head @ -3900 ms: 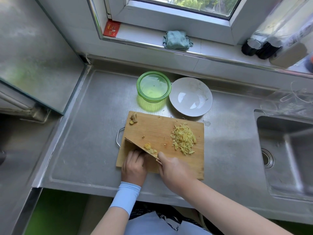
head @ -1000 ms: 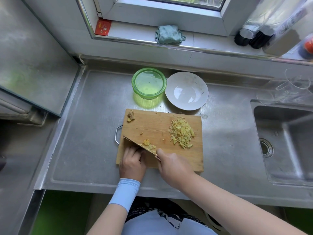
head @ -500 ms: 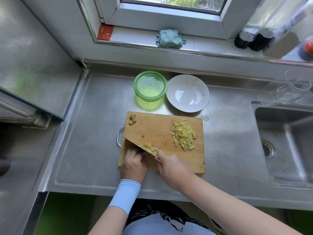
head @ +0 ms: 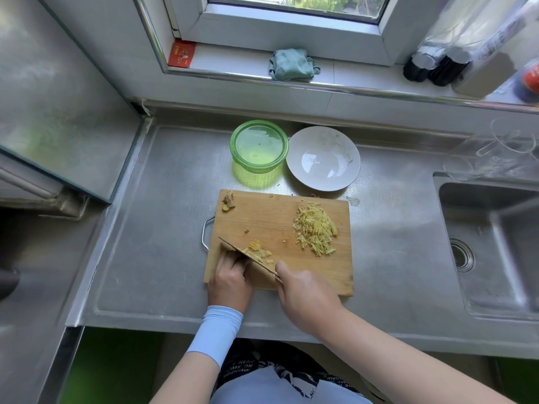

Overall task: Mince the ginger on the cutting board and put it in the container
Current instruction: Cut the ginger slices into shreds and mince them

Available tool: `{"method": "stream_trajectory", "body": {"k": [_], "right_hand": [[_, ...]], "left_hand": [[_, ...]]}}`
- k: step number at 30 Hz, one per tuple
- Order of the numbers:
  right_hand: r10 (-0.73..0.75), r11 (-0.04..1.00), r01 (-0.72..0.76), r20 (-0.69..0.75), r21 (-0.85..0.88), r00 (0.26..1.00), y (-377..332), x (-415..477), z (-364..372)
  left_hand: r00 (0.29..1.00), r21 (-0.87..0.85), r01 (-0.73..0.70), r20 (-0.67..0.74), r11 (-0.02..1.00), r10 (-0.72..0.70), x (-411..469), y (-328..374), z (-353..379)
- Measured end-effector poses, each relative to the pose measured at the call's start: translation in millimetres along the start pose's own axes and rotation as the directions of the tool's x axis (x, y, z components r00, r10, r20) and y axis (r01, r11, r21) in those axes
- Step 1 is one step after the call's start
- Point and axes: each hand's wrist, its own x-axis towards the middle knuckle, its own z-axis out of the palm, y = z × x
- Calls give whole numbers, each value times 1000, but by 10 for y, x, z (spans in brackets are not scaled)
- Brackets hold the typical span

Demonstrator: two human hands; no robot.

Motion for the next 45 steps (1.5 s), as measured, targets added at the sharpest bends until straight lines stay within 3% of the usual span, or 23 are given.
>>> {"method": "stream_trajectory", "body": {"k": [28, 45], "right_hand": [[26, 999, -26, 7, -27, 1000, -122, 175, 28], [12, 1000, -12, 19, 18, 1000, -10, 26, 4]], "left_hand": [[994, 17, -32, 103, 999, 30, 60, -84, -13], [994, 2, -59, 91, 998, 59, 50, -93, -54]]}}
